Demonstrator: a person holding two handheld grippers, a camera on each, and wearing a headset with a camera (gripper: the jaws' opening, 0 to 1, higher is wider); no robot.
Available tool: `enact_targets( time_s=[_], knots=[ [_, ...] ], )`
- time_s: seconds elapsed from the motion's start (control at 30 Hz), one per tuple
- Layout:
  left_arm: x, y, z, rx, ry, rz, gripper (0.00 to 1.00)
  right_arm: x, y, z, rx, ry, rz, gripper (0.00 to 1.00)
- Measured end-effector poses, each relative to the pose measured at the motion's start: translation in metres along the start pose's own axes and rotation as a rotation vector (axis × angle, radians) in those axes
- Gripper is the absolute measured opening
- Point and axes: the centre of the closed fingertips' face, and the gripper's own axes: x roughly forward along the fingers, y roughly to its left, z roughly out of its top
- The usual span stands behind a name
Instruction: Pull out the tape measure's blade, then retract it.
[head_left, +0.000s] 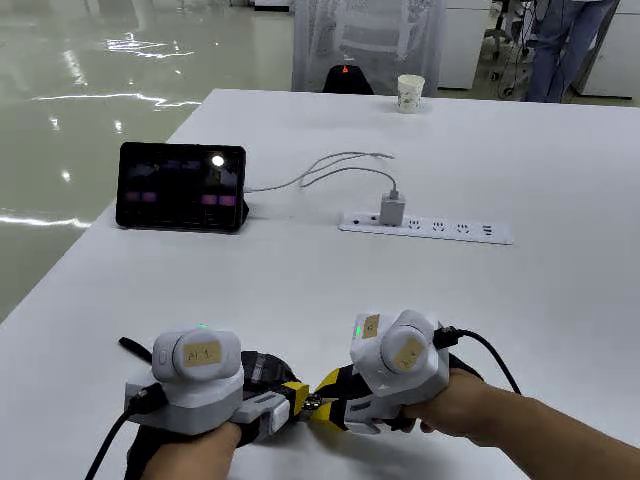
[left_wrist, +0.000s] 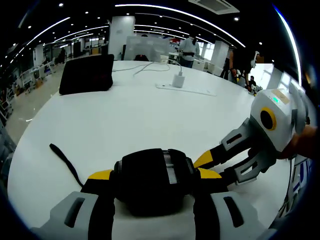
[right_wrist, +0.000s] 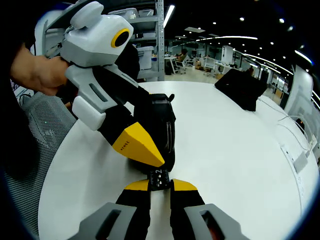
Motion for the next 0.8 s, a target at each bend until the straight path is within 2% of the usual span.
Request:
enact_targets(
  time_s=[0.8],
  knots=[
    [-0.0002,-0.0004,-0.0003,0.0,0.002,-0.003,0.6,0.0054,0.0015,0.0044,-0.001,-0.003,0.001,0.11]
  ],
)
